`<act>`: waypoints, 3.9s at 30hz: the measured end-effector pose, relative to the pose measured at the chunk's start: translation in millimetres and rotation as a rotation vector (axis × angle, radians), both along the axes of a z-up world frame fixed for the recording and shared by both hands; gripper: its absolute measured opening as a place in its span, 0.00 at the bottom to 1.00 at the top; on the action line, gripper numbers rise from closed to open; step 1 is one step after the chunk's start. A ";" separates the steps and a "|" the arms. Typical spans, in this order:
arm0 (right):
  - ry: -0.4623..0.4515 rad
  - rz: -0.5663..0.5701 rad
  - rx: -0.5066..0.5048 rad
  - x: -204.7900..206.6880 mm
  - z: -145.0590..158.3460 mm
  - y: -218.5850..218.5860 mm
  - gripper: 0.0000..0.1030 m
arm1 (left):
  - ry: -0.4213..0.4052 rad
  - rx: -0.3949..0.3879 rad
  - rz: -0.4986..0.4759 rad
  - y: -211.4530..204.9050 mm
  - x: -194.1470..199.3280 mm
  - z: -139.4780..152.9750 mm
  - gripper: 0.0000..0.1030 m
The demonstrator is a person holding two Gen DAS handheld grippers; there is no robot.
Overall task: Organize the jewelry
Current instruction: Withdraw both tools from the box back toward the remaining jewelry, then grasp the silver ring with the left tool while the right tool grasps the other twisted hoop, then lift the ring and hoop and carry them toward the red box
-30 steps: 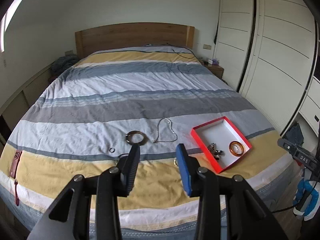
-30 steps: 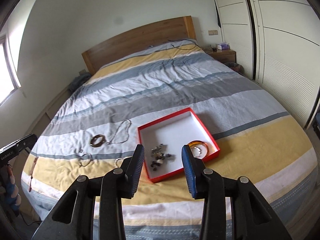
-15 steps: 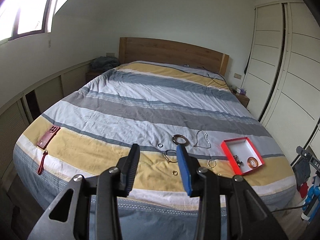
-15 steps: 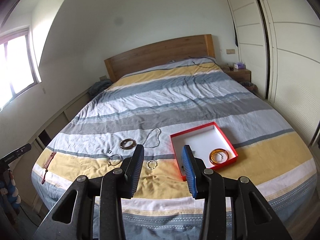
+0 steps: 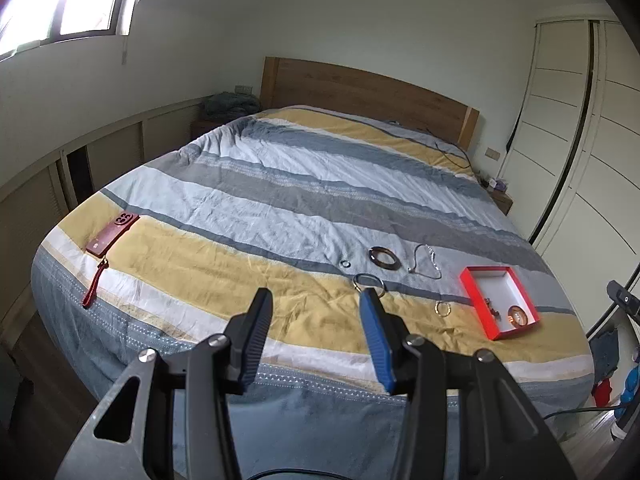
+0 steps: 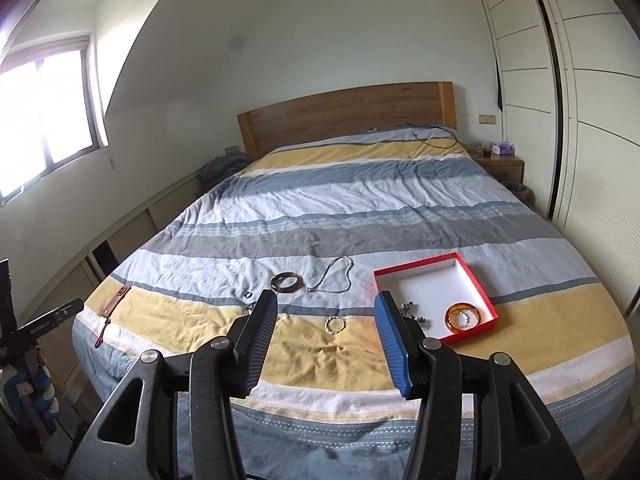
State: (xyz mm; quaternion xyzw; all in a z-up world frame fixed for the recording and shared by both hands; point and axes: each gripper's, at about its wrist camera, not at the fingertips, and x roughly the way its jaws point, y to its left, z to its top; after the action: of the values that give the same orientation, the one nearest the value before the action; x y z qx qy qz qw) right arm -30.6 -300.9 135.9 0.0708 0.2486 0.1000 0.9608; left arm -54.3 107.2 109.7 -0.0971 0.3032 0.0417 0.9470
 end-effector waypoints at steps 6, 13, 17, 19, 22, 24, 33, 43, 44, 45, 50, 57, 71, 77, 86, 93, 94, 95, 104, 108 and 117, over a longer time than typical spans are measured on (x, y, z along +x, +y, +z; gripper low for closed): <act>0.077 0.034 0.001 32.4 -23.9 15.8 0.49 | 0.096 0.040 -0.042 -11.0 32.2 -32.9 0.42; 0.225 0.100 0.012 85.1 -82.9 38.1 0.50 | 0.224 0.065 -0.140 -46.3 86.5 -96.5 0.42; 0.316 0.126 0.015 119.6 -123.7 49.8 0.50 | 0.259 0.089 -0.207 -71.4 120.8 -128.7 0.42; 0.354 0.136 0.015 137.0 -142.5 53.5 0.50 | 0.276 0.086 -0.233 -81.8 139.9 -143.4 0.42; 0.407 0.149 0.014 163.9 -167.6 60.3 0.50 | 0.303 0.077 -0.265 -95.2 166.4 -164.5 0.42; 0.434 0.155 0.015 181.9 -183.3 64.6 0.50 | 0.323 0.076 -0.280 -101.3 180.4 -178.2 0.42; 0.515 0.141 0.038 248.9 -240.5 71.3 0.50 | 0.394 0.061 -0.282 -108.7 225.9 -224.5 0.42; 0.503 0.114 0.012 286.0 -267.3 76.7 0.51 | 0.401 0.052 -0.274 -110.5 242.0 -244.9 0.41; 0.500 0.114 0.011 287.2 -269.0 77.8 0.52 | 0.398 0.050 -0.273 -110.2 242.3 -245.8 0.41; 0.494 0.114 0.008 288.1 -270.6 78.8 0.52 | 0.396 0.049 -0.272 -110.1 242.8 -246.5 0.41; 0.476 0.114 0.012 289.3 -275.8 80.9 0.54 | 0.385 0.063 -0.266 -112.2 242.5 -248.5 0.40; 0.446 0.106 0.020 287.8 -278.7 80.2 0.50 | 0.358 0.158 -0.271 -126.3 237.7 -248.0 0.29; 0.448 0.105 0.045 287.1 -276.5 75.6 0.39 | 0.352 0.141 -0.255 -125.5 232.1 -236.9 0.17; 0.451 0.139 0.077 268.0 -262.7 79.9 0.38 | 0.332 0.132 -0.253 -127.6 211.5 -214.2 0.17; 0.386 0.205 0.071 209.9 -213.0 89.5 0.38 | 0.267 0.126 -0.254 -132.4 159.4 -162.5 0.17; 0.301 0.198 0.069 149.6 -163.9 74.9 0.38 | 0.191 0.113 -0.254 -132.5 110.6 -120.6 0.17; 0.287 0.194 0.069 139.6 -157.4 71.7 0.38 | 0.181 0.114 -0.256 -133.0 103.6 -115.5 0.17; 0.275 0.191 0.067 130.4 -151.7 69.5 0.38 | 0.173 0.114 -0.257 -133.2 97.6 -111.3 0.17; 0.168 0.168 0.086 69.6 -113.1 49.2 0.38 | 0.097 0.113 -0.277 -144.4 55.1 -75.0 0.17; 0.124 0.167 0.094 52.4 -99.7 39.8 0.38 | 0.089 0.111 -0.286 -154.8 46.4 -67.1 0.17; 0.119 0.098 0.135 40.0 -104.1 -9.8 0.38 | 0.117 0.117 -0.341 -193.3 55.4 -66.4 0.17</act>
State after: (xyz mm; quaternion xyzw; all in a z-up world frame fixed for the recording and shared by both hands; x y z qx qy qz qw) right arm 9.4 -310.7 31.8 0.1290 0.3012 0.1588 0.9314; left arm 1.1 -86.0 43.3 0.0134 0.3671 -0.0965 0.9251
